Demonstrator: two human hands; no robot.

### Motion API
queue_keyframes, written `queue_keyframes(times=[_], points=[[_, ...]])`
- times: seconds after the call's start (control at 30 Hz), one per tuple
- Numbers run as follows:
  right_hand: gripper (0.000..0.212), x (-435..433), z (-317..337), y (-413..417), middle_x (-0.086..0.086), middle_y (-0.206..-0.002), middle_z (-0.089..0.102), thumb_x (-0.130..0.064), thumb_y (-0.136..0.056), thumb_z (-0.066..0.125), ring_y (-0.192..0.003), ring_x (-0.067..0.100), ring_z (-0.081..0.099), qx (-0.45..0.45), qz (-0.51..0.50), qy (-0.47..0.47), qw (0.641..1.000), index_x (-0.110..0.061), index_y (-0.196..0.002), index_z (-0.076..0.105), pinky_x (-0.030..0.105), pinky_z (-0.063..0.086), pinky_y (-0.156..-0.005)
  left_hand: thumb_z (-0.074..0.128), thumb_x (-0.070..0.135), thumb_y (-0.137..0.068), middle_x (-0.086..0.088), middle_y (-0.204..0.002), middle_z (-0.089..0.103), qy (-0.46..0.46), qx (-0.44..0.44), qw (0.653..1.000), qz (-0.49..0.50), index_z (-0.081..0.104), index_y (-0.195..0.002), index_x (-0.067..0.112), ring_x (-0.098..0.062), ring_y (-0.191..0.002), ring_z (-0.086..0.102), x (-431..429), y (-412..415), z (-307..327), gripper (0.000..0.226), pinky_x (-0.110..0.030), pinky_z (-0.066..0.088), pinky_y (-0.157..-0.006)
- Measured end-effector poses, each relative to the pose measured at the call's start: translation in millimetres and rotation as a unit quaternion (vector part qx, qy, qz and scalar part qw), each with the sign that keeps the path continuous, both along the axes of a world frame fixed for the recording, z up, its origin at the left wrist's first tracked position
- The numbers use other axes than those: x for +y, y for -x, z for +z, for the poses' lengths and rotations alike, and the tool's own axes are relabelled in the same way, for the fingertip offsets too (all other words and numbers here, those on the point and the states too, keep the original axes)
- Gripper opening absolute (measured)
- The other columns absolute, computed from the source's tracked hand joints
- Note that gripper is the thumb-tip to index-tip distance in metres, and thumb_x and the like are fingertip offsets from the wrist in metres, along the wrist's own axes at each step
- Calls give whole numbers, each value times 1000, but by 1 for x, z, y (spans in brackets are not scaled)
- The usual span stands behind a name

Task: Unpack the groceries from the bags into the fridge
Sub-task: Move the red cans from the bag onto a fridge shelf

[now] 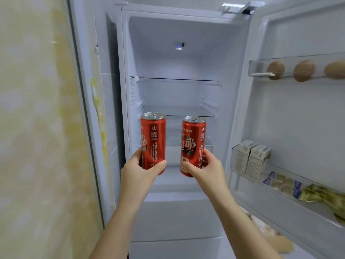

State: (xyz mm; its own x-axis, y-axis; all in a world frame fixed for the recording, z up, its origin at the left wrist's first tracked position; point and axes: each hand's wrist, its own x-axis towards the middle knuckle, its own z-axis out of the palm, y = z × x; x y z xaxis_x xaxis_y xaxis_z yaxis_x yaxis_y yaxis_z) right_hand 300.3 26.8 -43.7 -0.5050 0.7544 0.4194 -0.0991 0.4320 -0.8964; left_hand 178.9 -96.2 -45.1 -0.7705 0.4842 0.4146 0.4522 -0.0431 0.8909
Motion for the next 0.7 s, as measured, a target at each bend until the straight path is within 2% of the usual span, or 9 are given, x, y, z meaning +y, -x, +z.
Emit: queue_keyframes(times=[0.07, 0.13, 0.23, 0.33, 0.4, 0.5, 0.6, 0.7], points=[[42, 12, -2, 16, -15, -90, 67, -13, -76, 81, -78, -15, 61, 1, -1, 2, 1000, -36, -101, 56, 4, 46, -55, 80, 34, -73, 18, -94, 65, 4, -5, 1000, 1, 56, -109, 36, 0, -85, 63, 12, 15, -3, 43, -12, 46, -69], [42, 26, -5, 32, -15, -93, 68, -15, -75, 81, -81, -12, 62, 1, -4, 2, 1000, -33, -106, 59, 5, 47, -57, 81, 31, -73, 16, -91, 67, 5, -9, 1000, 3, 57, -103, 37, 4, -81, 64, 25, 31, -6, 39, -9, 49, -67], [48, 49, -7, 57, -16, -96, 69, -21, -74, 82, -85, -8, 64, 0, -7, 1, 1000, -29, -116, 60, 7, 49, -62, 80, 30, -74, 20, -86, 66, 10, -5, 1000, 8, 55, -94, 41, 15, -75, 60, 49, 53, -8, 34, -3, 44, -58], [46, 79, -6, 84, -15, -95, 70, -21, -74, 82, -84, -8, 64, 4, -5, -4, 1000, -30, -114, 61, 8, 49, -64, 80, 32, -74, 24, -83, 65, 4, 5, 1000, 23, 54, -89, 45, 18, -74, 59, 80, 77, -8, 32, -6, 42, -61], [43, 102, -2, 103, -14, -94, 70, -18, -75, 82, -83, -9, 64, 13, 2, -8, 1000, -30, -110, 61, 8, 49, -62, 79, 39, -73, 26, -85, 63, 4, 14, 999, 34, 54, -93, 44, 13, -77, 60, 104, 95, -5, 32, -9, 42, -65], [41, 141, 7, 135, -16, -90, 69, -19, -74, 81, -80, -11, 64, 21, 1, -16, 1000, -32, -108, 61, 7, 49, -60, 78, 42, -73, 22, -95, 62, -1, 18, 999, 42, 54, -110, 36, 4, -85, 60, 144, 123, 4, 44, -14, 45, -73], [35, 183, 20, 171, -20, -85, 69, -24, -73, 82, -80, -7, 65, 23, -4, -20, 1000, -39, -95, 59, 17, 51, -70, 80, 37, -74, 23, -93, 60, -9, 20, 998, 58, 52, -109, 33, 8, -82, 58, 184, 154, 17, 45, -11, 43, -70], [36, 216, 29, 203, -16, -92, 70, -30, -73, 83, -84, 1, 67, 27, -8, -29, 999, -34, -102, 63, 23, 54, -76, 81, 35, -73, 19, -94, 62, -14, 17, 997, 75, 52, -107, 33, 8, -83, 58, 218, 182, 28, 45, -15, 44, -70]])
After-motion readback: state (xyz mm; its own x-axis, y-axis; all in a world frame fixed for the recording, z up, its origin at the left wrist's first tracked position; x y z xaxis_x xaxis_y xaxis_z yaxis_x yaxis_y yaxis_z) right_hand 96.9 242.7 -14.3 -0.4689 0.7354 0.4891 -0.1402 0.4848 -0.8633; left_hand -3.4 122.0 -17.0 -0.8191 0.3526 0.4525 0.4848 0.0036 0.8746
